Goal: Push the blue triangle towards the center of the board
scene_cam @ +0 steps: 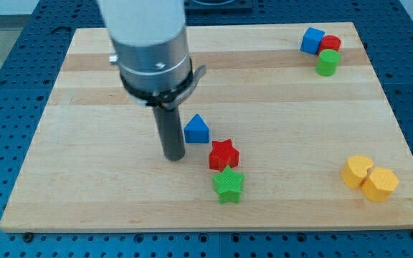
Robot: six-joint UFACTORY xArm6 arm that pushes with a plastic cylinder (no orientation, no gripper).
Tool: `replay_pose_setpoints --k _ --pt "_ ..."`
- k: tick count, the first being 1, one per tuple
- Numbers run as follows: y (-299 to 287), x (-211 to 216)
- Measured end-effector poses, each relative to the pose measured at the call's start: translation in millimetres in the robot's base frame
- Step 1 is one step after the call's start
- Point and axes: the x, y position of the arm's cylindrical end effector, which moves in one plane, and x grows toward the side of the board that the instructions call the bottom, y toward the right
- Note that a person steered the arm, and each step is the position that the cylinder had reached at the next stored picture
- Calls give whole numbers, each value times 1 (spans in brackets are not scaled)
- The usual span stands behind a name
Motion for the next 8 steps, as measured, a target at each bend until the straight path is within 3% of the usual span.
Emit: replay_pose_setpoints --k 5,8 --pt "29 -43" --pt "43 -39"
